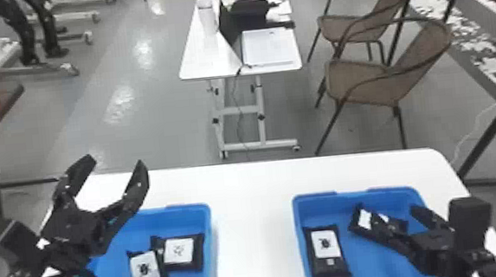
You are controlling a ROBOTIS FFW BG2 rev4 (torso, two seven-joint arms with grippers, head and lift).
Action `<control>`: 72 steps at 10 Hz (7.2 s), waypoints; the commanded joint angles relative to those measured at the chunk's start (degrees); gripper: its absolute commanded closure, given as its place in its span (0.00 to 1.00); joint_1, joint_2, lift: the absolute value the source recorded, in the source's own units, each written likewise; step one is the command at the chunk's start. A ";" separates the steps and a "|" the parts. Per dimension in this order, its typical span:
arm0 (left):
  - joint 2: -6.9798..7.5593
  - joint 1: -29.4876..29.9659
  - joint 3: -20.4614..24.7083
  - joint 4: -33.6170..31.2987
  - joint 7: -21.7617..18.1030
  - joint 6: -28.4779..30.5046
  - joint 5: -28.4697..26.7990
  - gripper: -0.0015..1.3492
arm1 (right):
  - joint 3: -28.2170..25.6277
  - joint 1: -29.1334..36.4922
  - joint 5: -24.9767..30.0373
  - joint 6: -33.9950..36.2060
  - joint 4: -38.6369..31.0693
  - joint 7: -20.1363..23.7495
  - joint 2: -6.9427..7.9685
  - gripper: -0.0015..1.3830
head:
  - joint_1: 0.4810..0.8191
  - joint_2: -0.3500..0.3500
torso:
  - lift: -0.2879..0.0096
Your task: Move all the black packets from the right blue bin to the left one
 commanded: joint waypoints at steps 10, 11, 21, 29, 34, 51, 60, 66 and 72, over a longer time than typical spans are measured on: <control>-0.15 -0.41 -0.20 0.00 0.00 0.97 1.29 0.13 | 1.92 -13.55 0.85 2.11 23.50 3.01 -3.20 0.22 | 0.63 0.48 | 0.97; -0.15 -0.32 -0.20 0.00 0.00 0.97 1.29 0.13 | 1.57 -13.46 2.25 2.46 23.23 2.49 -2.58 0.22 | 0.63 0.48 | 0.97; -0.15 -0.23 -0.46 0.71 0.26 0.88 4.98 0.13 | 1.57 -14.34 -3.37 0.61 25.96 0.38 -2.50 0.93 | 0.63 0.48 | 0.97; -0.15 -1.64 -2.22 0.71 2.37 2.47 12.72 0.13 | 6.14 -4.49 -10.93 6.77 -1.90 2.57 -2.94 0.93 | 0.63 0.55 | 0.97; 2.81 -6.56 -6.61 -2.46 -0.09 8.88 2.43 0.13 | 24.15 -27.61 -13.74 5.01 11.54 12.24 -4.52 0.93 | 0.63 0.69 | 0.97; 1.14 -7.96 -9.07 0.71 8.35 19.96 21.42 0.08 | 40.06 -37.28 -21.83 5.36 16.11 13.03 -5.05 0.93 | 0.63 0.89 | 0.97; 0.53 -6.38 -10.83 0.27 12.13 19.61 24.58 0.14 | 39.98 -37.28 -22.53 5.27 17.17 13.03 -4.78 0.93 | 0.63 0.89 | 0.97; 2.20 -6.47 -12.59 0.35 12.66 20.13 25.72 0.94 | 39.98 -37.28 -22.80 5.27 17.34 13.03 -4.78 0.93 | 0.63 0.87 | 0.97; 1.23 -5.59 -12.41 1.14 12.74 16.88 28.27 0.91 | 39.89 -37.80 -23.50 3.60 19.72 13.03 -4.08 0.90 | 0.63 0.88 | 0.97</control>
